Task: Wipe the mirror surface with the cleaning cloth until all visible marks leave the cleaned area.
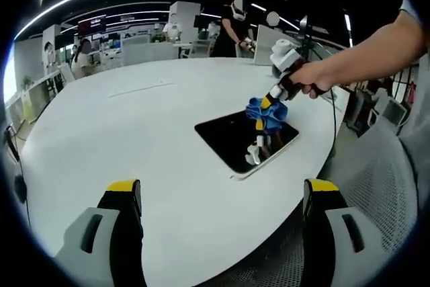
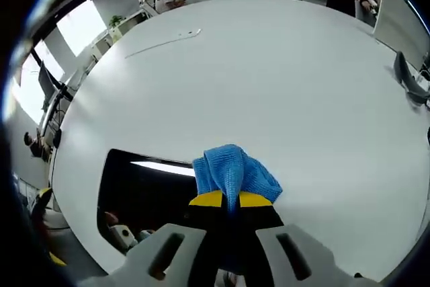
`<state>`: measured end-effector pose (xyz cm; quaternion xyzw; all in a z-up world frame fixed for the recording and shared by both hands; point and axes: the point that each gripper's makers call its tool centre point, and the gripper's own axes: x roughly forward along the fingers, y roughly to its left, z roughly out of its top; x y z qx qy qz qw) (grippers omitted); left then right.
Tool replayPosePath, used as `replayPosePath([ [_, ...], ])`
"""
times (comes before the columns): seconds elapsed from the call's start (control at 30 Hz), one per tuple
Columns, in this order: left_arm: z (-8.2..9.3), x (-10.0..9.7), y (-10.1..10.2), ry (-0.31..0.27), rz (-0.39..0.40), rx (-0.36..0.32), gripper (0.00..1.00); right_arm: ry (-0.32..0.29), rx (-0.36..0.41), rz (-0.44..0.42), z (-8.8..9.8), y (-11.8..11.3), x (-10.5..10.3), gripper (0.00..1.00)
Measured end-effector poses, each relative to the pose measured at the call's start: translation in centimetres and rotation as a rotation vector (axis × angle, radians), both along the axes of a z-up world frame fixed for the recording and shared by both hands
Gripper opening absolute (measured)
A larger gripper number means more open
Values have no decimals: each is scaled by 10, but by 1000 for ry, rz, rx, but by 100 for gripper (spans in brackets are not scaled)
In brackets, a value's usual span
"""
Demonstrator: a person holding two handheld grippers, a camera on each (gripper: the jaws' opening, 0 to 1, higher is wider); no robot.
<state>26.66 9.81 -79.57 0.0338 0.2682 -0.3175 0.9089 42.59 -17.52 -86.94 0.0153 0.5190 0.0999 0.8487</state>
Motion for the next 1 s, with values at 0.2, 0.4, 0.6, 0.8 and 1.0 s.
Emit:
replayPosePath([
  [0.2,-1,0,0,1,-4,2,99,0,5,-17,-1,-1,3,0],
  [0.4,-1,0,0,0,-4,4,99,-3,7,-21,-2,-1,5,0],
  [0.6,0,0,0,-2,-2,-1,99,-18,14,-19,2,1,2,0],
  [0.8,1,0,-1,-2,-3,-6,99,-57,49,-23,23,3,-1,0],
  [1.0,3,1,-1,-9,3,-5,99,-76,89,-43,42,-2,-8,0],
])
